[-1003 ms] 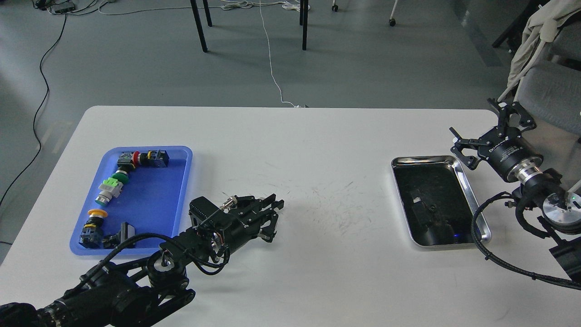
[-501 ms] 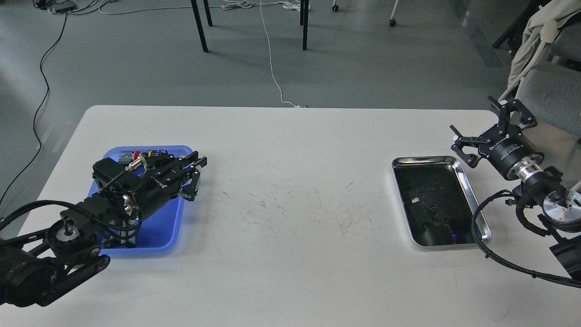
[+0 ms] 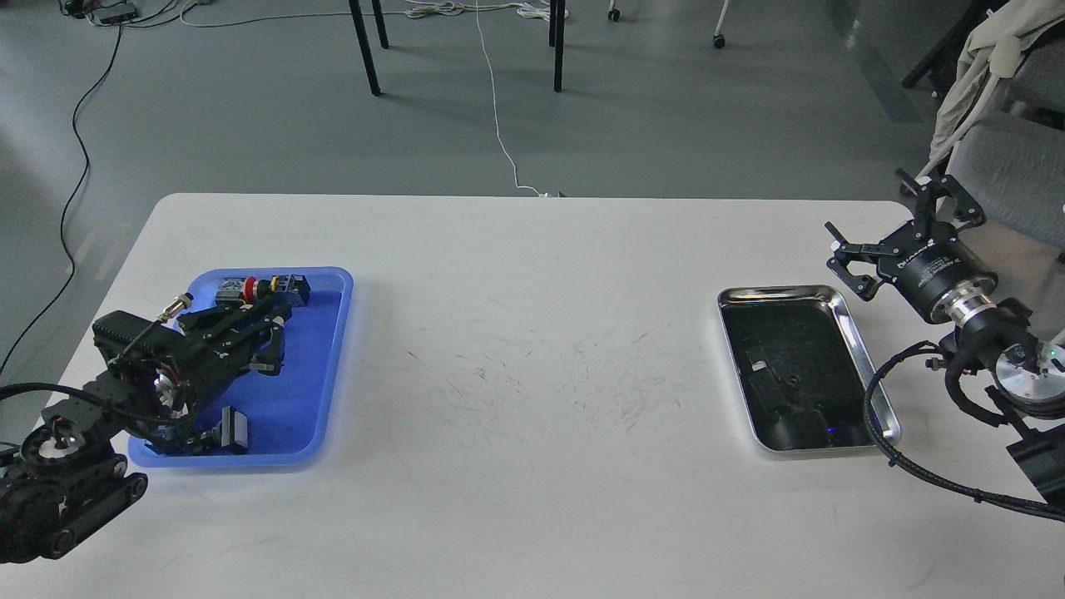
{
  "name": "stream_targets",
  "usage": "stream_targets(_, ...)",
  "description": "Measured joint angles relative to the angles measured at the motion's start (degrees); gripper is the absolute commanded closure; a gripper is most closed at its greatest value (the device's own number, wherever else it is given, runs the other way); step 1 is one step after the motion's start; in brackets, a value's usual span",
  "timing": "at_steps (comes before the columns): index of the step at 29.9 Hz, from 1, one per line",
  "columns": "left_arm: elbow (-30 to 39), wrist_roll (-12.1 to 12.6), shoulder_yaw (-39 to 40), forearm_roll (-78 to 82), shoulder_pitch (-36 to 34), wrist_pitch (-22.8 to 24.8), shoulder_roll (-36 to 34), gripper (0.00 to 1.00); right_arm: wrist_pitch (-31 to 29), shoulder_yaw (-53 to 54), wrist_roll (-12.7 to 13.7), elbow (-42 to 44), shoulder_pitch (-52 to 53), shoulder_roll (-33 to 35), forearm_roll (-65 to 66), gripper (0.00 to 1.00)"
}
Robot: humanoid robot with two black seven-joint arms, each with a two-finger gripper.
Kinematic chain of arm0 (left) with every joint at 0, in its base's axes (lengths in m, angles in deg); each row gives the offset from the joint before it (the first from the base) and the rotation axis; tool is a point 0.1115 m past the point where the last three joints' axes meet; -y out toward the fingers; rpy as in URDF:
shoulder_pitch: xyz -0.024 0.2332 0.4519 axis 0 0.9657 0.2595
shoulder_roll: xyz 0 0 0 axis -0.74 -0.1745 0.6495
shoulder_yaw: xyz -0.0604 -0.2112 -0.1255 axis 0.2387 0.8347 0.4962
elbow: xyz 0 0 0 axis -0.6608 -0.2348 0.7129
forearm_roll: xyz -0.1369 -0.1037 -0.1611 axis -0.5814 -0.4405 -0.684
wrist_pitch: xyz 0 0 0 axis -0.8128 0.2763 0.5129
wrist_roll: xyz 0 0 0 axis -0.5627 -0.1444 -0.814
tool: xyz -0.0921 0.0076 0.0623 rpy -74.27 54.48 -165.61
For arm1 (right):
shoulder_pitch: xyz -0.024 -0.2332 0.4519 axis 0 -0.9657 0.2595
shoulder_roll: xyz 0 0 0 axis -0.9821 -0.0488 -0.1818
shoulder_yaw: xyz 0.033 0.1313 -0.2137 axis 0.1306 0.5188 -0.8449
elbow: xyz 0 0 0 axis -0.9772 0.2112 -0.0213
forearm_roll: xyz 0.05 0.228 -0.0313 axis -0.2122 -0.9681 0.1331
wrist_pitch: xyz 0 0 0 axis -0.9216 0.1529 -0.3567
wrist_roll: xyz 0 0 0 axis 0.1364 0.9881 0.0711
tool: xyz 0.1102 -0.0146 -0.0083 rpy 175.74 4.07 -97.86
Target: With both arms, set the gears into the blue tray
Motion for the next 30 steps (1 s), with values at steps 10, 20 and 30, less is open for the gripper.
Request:
stream_targets(10, -2.9, -1.1, -0.1, 0.1, 1.2, 0.0, 1.7, 0.84, 0.0, -0.2, 0.1, 0.1, 0.1, 0.0, 0.0, 0.03)
stream_targets(20, -4.1, -1.0, 0.0, -1.6, 1.1, -0.1, 3.1, 0.11, 0.0, -0.2, 0.0, 0.1, 0.2, 0.1, 0.0, 0.03)
stream_targets(30, -2.0, -1.2, 2.1, -11.3, -4.5, -3.0, 2.7, 0.03, 0.0, 0.0, 0.1, -1.3, 0.7, 0.2, 0.0, 0.03)
